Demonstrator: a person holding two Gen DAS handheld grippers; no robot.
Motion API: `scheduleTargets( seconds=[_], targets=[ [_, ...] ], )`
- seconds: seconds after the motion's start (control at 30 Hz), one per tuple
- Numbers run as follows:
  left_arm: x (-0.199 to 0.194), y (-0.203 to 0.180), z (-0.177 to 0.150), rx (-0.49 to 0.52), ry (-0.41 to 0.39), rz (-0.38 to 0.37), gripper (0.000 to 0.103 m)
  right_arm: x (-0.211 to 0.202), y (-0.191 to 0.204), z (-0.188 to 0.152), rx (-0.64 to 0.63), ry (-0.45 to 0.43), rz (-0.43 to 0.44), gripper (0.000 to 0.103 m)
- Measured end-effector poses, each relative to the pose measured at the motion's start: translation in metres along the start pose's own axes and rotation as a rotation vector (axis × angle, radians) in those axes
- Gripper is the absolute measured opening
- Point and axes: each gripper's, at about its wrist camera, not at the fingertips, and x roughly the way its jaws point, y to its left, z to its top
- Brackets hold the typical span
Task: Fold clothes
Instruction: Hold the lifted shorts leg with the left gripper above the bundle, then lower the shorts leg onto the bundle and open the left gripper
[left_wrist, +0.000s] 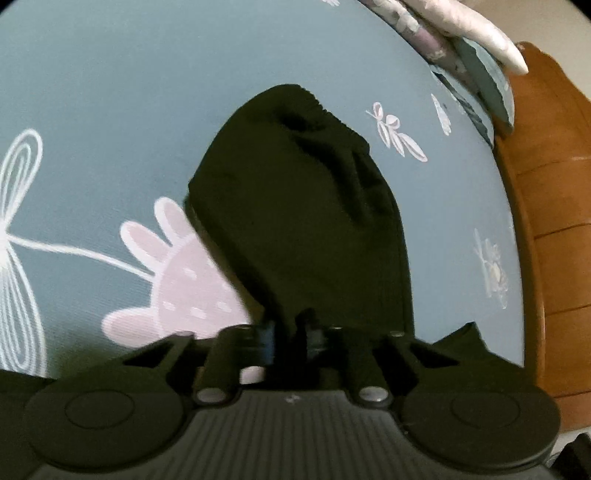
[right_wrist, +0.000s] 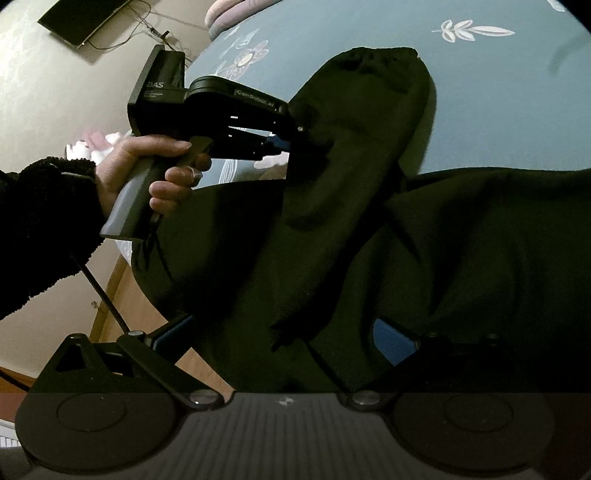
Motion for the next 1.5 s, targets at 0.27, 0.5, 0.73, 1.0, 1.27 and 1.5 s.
scheduleTargets(
  seconds=[0.27,0.5,0.73,1.0,1.27,1.5],
  targets=[
    [-0.061,-0.033,-0.005,0.093,-0.124,-0.037,0.001,0.001,0.005,0.001,-0.001,0.004,-0.020,0.103],
    [-0.108,-0.035,-0.021,0.098,-0.171,-0.018,0.001,-0.006,0.010,0.002,-0.029,0.000,-0.043,0.103],
    [-0.116,-0.014,-0.047,0.106,-0.164,0.029,0.001,0.009,0.005,0.010,-0.031,0.009,-0.055,0.103],
    [-0.102,0.020,-0.074,0.082,-0.133,0.117,0.001,0.017,0.005,0.016,-0.032,0.009,-0.081,0.103],
    [-0.099,0.044,-0.089,0.030,-0.107,0.155,0.001,0.021,0.000,0.022,-0.035,0.016,-0.104,0.103],
    [-0.089,0.052,-0.089,0.041,-0.073,0.181,0.001,0.012,-0.013,0.034,-0.036,-0.037,-0.169,0.103]
  ],
)
